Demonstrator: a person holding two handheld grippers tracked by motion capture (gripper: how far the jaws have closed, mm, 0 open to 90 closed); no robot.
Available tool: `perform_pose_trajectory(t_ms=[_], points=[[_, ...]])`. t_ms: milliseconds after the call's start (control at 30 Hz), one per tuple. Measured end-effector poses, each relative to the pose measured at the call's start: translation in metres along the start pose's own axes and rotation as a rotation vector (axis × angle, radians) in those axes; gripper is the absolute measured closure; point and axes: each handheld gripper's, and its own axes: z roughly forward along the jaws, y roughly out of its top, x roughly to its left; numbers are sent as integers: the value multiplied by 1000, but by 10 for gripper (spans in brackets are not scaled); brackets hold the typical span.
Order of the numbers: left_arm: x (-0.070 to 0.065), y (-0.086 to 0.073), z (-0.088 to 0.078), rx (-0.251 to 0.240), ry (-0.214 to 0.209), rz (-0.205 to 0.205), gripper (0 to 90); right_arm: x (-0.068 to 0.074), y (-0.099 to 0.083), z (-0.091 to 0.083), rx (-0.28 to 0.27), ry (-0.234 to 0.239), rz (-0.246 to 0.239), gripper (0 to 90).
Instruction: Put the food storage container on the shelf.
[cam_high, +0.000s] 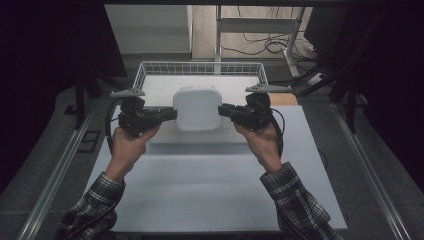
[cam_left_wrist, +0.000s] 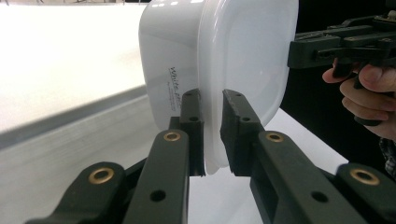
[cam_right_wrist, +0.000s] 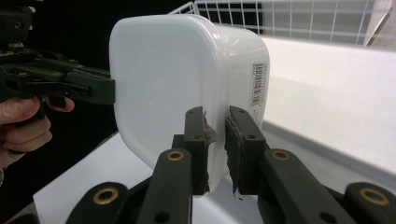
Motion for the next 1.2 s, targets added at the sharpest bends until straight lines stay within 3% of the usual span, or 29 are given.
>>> perform_pose_trajectory(t_ms=[200,500,700,1000,1200], points=[[3,19,1,4,2,2,799,-3,17,1,-15,-13,3,785],[19,43,19,29,18,-22,793,-22,35,13,-11,-39,50,783],[29,46,27,51,36,-35,770,-26,39,22,9,-49,48,782],[32,50,29,26,5,-62,683,-32,46,31,42,-67,61,759],[32,51,29,12,-18,-68,631,-35,46,35,36,-61,85,704]])
